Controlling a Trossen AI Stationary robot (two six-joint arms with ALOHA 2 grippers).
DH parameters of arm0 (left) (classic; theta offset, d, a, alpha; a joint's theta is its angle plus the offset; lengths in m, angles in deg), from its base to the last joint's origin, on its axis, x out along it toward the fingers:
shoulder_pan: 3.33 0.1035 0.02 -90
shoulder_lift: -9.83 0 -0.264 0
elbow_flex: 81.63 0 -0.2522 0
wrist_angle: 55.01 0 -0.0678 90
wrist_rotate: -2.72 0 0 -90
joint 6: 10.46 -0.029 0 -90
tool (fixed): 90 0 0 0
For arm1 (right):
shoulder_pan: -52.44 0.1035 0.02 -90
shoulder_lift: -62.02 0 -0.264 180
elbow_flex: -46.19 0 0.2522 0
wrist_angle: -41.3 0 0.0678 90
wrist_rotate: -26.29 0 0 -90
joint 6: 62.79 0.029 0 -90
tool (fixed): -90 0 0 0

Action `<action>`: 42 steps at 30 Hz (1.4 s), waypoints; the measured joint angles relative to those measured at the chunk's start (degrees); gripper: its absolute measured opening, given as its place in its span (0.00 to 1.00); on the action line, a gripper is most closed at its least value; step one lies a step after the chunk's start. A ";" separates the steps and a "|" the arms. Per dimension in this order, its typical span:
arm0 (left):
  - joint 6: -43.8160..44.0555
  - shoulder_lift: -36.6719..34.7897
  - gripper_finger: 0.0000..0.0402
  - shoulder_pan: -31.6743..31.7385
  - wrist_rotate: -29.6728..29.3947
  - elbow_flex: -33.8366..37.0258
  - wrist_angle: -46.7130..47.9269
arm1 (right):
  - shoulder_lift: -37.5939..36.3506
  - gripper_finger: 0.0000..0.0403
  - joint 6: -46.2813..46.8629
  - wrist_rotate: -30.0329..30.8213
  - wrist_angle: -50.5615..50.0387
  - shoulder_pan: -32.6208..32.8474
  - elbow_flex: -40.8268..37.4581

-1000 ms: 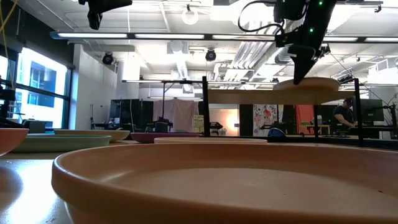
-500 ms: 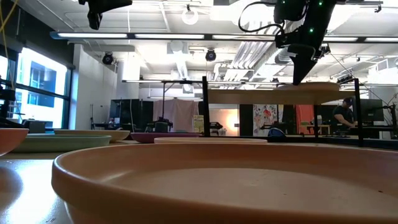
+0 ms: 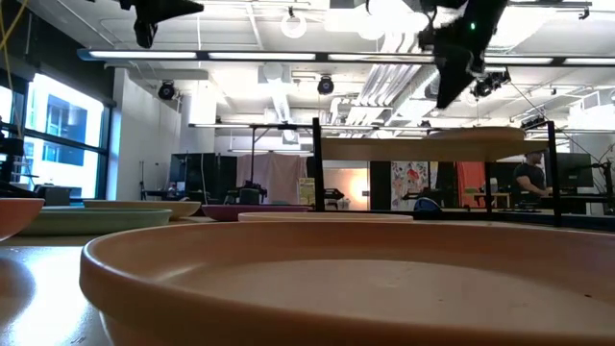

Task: Place and stack plates onto a shelf
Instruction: Stack the blue plate on top of the gray plate on the shelf

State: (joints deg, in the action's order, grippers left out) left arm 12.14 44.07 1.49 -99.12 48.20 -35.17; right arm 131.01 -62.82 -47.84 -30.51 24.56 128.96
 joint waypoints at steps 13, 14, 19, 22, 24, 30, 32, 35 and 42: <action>22.04 7.61 0.24 0.02 -0.83 0.02 8.13 | -0.02 0.26 9.90 -15.19 -2.36 1.05 12.20; 24.67 8.64 0.24 0.02 -0.17 0.02 9.72 | -0.02 0.26 10.73 -16.02 -2.57 1.05 12.50; 34.61 13.99 0.24 0.02 4.12 0.04 14.79 | 0.00 0.26 13.46 -18.45 -4.17 1.05 12.73; 37.41 17.10 0.24 0.00 5.81 0.02 14.60 | 0.00 0.26 14.35 -18.53 -5.64 1.05 12.73; 39.28 18.97 0.24 0.02 7.29 0.02 14.63 | 0.00 0.26 15.20 -18.53 -6.64 1.05 12.73; 44.04 24.07 0.24 -0.02 13.39 0.02 14.72 | 0.00 0.26 16.73 -18.51 -8.80 1.32 12.73; 44.79 25.58 0.24 -0.14 14.59 0.02 15.60 | 0.00 0.26 16.68 -18.51 -9.02 1.32 12.71; 46.20 27.57 0.24 -0.76 14.63 0.02 17.65 | 0.01 0.26 16.72 -18.51 -9.06 1.32 12.71; 49.62 32.75 0.24 -3.88 14.67 0.00 18.91 | 0.02 0.26 16.57 -18.49 -9.04 1.32 12.71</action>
State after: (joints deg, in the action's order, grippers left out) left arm 61.75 76.81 -2.39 -84.45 48.20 -16.25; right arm 131.03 -46.25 -66.33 -39.55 25.87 141.67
